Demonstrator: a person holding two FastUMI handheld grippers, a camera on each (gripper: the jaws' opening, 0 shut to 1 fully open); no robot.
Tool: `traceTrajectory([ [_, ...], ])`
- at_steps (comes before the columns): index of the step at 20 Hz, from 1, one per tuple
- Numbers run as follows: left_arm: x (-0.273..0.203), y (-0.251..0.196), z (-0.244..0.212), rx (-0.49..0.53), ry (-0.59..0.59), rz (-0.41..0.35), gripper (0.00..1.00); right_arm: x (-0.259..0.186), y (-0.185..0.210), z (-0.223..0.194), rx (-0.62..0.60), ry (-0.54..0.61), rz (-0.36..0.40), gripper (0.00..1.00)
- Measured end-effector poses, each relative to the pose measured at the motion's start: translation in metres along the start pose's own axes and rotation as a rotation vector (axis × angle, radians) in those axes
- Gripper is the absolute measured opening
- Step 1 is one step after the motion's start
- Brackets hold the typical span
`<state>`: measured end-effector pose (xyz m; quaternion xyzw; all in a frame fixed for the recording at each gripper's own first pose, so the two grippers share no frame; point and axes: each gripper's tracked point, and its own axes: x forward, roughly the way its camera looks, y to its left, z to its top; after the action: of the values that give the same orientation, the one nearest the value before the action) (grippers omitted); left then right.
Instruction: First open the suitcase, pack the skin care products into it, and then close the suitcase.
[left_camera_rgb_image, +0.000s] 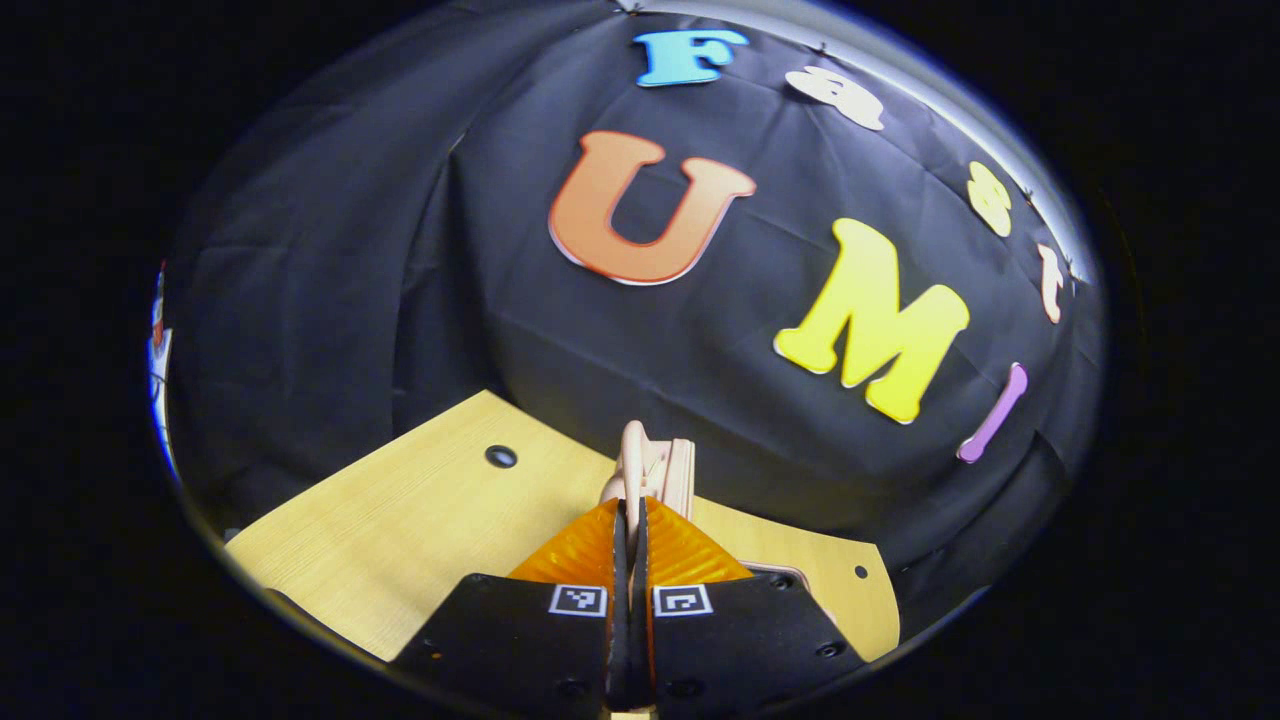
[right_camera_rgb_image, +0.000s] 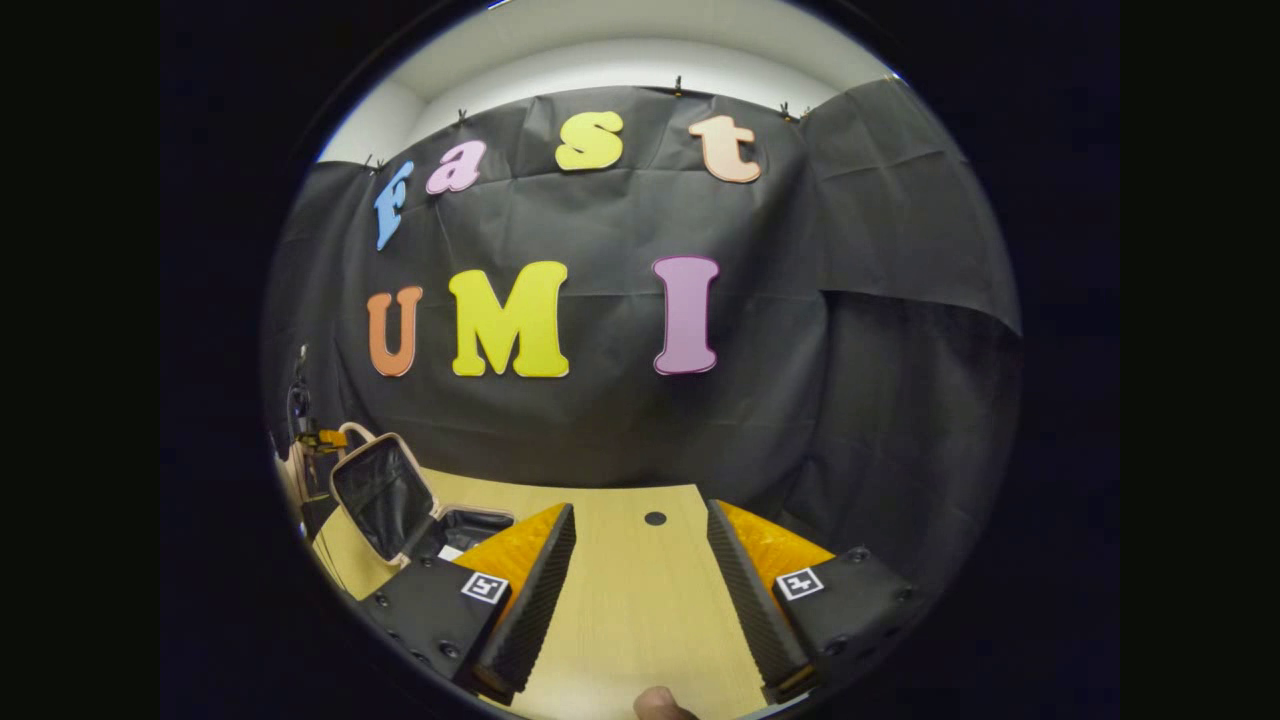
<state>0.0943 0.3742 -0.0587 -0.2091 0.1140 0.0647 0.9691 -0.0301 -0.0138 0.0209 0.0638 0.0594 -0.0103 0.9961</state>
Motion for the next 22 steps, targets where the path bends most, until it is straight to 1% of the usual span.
traceTrajectory([
  [2, -0.006, -0.034, 0.0, 0.065, -0.005, -0.016, 0.03, 0.002, -0.007, -0.003, 0.001, 0.001, 0.019, 0.78],
  [5, -0.011, -0.082, -0.01, 0.137, -0.002, -0.051, 0.03, 0.002, -0.015, -0.008, 0.003, 0.004, 0.055, 0.78],
  [6, -0.012, -0.093, -0.015, 0.15, 0.001, -0.057, 0.03, 0.003, -0.019, -0.008, -0.003, 0.002, 0.063, 0.77],
  [7, -0.014, -0.105, -0.02, 0.15, 0.003, -0.066, 0.03, 0.004, -0.021, -0.01, -0.006, 0.002, 0.073, 0.78],
  [9, -0.019, -0.123, -0.028, 0.138, 0.007, -0.077, 0.03, 0.005, -0.027, -0.012, 0.009, 0.004, 0.09, 0.77],
  [10, -0.02, -0.131, -0.034, 0.141, 0.011, -0.081, 0.03, 0.005, -0.029, -0.013, 0.019, 0.008, 0.1, 0.78],
  [14, -0.022, -0.168, -0.057, 0.173, 0.043, -0.107, 0.03, 0.008, -0.041, -0.017, 0.022, 0.015, 0.127, 0.78],
  [16, -0.022, -0.186, -0.071, 0.181, 0.055, -0.108, 0.03, 0.008, -0.047, -0.02, 0.029, 0.026, 0.137, 0.78],
  [19, -0.021, -0.215, -0.1, 0.174, 0.09, -0.129, 0.04, 0.009, -0.053, -0.026, 0.03, 0.035, 0.151, 0.78],
  [22, -0.016, -0.241, -0.135, 0.209, 0.147, -0.144, 0.03, 0.01, -0.059, -0.036, 0.035, 0.059, 0.164, 0.78],
])
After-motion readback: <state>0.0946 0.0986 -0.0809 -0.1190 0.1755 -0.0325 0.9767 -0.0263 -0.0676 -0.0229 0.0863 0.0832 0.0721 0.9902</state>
